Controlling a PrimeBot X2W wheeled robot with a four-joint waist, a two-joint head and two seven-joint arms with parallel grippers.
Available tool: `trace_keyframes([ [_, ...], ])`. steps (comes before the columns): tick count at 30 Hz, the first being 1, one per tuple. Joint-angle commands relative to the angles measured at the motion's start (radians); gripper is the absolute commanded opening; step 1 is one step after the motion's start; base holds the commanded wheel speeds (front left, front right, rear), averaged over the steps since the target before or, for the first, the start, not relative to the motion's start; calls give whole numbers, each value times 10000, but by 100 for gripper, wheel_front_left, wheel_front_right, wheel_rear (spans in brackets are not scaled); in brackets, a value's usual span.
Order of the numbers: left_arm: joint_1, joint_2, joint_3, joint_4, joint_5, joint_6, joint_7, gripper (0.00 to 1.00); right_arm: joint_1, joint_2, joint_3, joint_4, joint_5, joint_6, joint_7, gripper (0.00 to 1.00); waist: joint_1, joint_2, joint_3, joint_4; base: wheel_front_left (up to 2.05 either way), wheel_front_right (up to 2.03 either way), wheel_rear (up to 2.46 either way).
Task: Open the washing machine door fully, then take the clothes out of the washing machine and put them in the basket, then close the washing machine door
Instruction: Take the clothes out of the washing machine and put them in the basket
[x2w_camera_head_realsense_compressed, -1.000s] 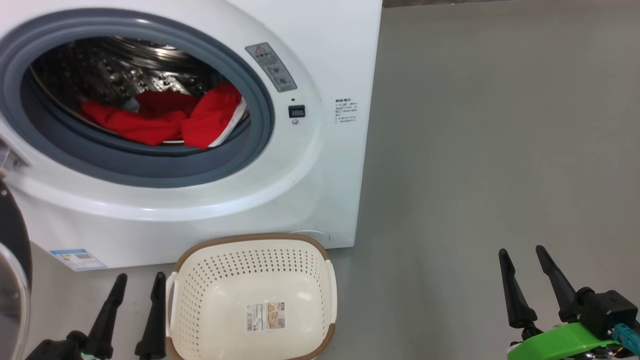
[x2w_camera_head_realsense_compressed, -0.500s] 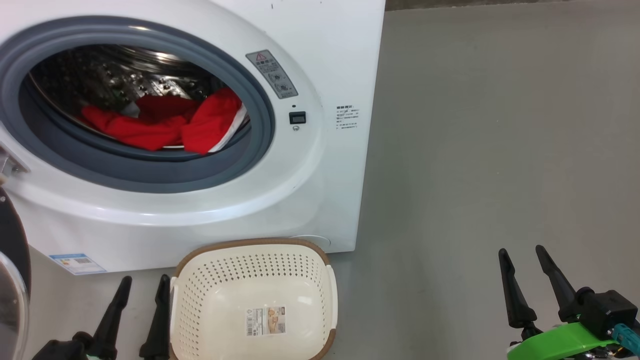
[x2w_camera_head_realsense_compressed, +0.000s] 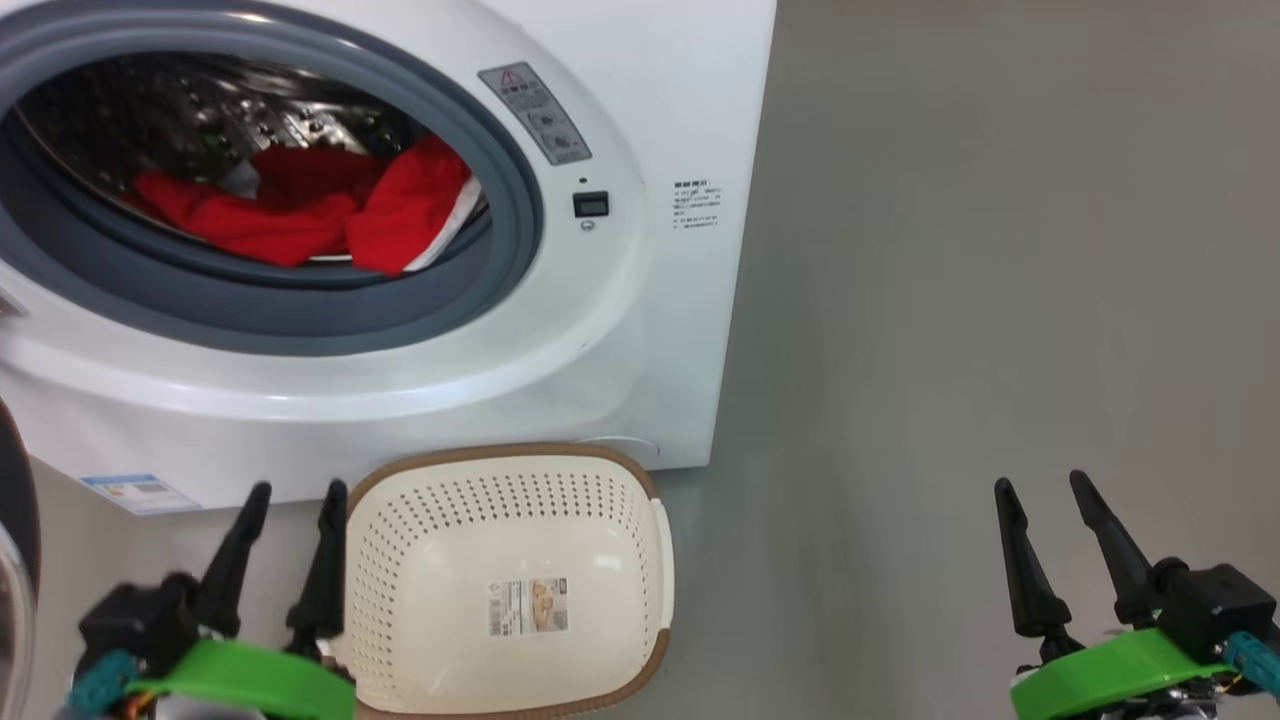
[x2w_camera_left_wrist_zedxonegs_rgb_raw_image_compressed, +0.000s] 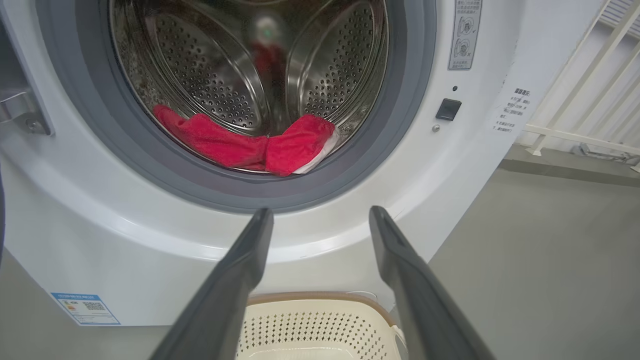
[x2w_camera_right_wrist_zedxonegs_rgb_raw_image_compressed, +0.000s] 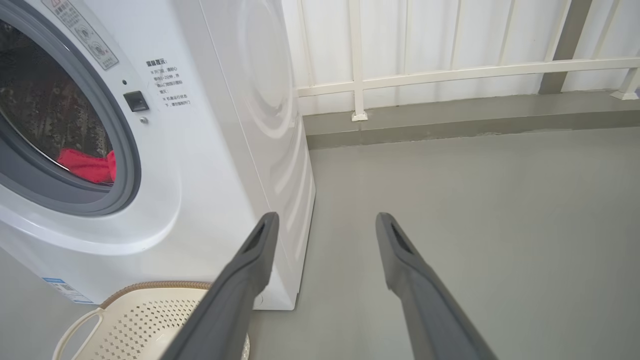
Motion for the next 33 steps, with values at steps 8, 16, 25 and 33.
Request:
trace_keyframes([
  [8, -3027, 575, -54, 1683, -227, -54, -53, 100, -773, 8, 216, -415, -149, 77, -92, 100, 0, -1, 1168, -142, 0, 0, 0],
  [16, -5817, 1025, -570, 3483, -574, -54, -53, 100, -1337, 50, 141, -648, -270, 77, -92, 100, 0, -1, 2432, -330, 0, 0, 0],
  [25, -8282, 1565, -1233, 5232, -1213, -54, -53, 100, -1964, 60, 247, -803, -203, 77, -92, 100, 0, -1, 3605, -648, 0, 0, 0],
  [33, -9565, 2161, -2117, 6691, -1755, -54, -53, 100, -2267, 61, 474, -955, -83, 77, -92, 100, 0, -1, 4197, -969, 0, 0, 0],
])
